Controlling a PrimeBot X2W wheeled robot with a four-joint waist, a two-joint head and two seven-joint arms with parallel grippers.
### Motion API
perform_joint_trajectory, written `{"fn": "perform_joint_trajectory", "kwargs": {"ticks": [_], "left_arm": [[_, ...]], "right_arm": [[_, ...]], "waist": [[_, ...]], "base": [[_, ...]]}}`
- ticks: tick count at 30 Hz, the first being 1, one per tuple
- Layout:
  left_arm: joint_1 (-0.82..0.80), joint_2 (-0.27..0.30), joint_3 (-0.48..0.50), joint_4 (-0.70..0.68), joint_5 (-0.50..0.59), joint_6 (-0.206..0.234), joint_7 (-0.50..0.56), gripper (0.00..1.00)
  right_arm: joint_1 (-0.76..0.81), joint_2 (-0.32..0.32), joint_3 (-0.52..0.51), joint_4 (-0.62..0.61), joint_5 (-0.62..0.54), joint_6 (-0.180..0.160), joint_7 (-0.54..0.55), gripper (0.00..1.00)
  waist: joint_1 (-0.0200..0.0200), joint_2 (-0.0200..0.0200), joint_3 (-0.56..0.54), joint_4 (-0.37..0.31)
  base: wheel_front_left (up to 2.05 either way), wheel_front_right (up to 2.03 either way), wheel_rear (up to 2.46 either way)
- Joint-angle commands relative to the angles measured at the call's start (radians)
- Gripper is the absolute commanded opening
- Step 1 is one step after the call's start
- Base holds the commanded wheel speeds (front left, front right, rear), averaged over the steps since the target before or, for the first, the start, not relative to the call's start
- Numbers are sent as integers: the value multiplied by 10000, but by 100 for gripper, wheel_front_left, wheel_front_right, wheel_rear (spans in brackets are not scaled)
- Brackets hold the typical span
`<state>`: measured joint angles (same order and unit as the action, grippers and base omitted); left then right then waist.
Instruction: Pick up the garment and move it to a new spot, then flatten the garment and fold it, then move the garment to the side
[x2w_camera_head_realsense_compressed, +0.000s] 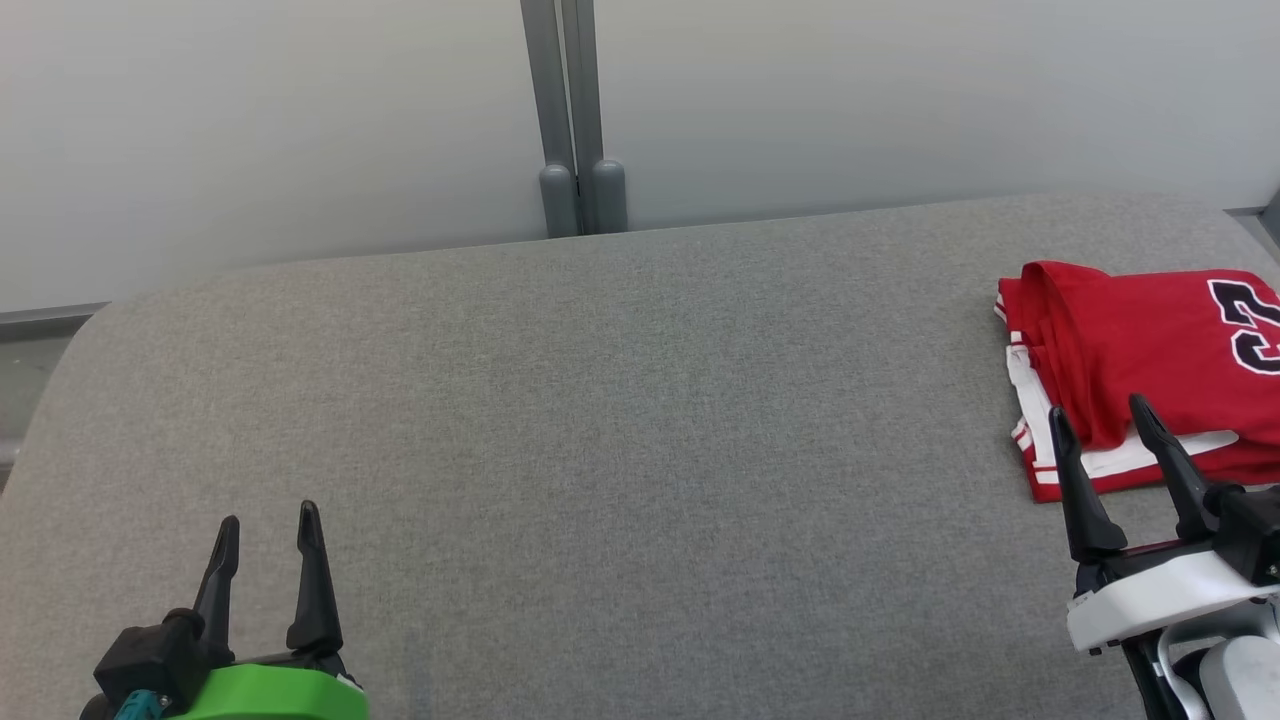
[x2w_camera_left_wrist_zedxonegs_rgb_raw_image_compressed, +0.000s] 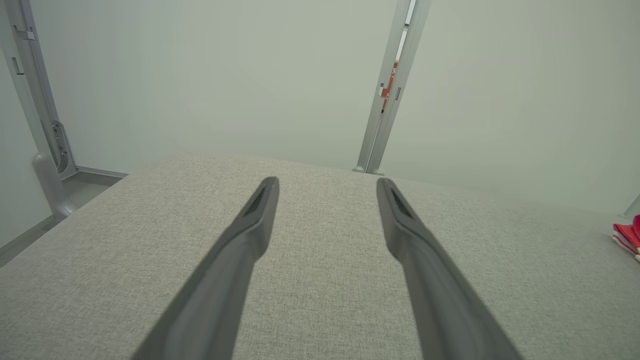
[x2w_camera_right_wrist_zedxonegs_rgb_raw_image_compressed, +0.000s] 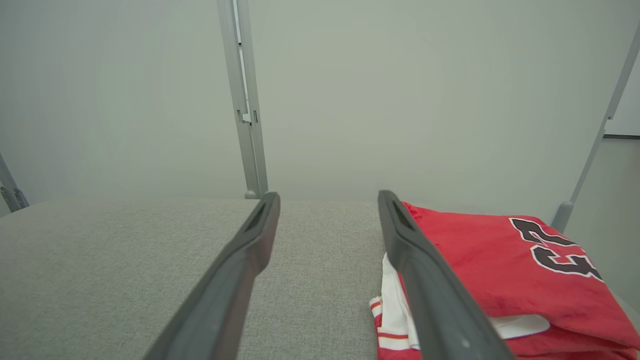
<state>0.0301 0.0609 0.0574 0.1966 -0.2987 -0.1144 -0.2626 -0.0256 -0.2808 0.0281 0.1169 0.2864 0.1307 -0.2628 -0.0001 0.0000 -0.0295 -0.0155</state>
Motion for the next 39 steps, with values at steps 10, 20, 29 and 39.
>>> {"fn": "perform_joint_trajectory", "kwargs": {"ticks": [10,20,29,39], "left_arm": [[66,-56,-50,143,191,-92,-24,100],[-148,-116,52,483,-1077,-84,438,0],[-291,-112,91,439,-2598,-95,830,0],[-458,-108,151,426,-4072,-106,1229,0]], "right_arm": [[-99,-65,129,99,22,2,-22,100],[33,336,54,397,1194,0,331,0],[-95,572,-129,503,2711,0,757,0],[-216,807,-310,607,4193,0,1175,0]], "waist": [[1,0,2,-8],[1,0,17,-2],[1,0,41,9],[1,0,66,22]], "base": [[0,0,0],[0,0,0],[0,0,0],[0,0,0]]}}
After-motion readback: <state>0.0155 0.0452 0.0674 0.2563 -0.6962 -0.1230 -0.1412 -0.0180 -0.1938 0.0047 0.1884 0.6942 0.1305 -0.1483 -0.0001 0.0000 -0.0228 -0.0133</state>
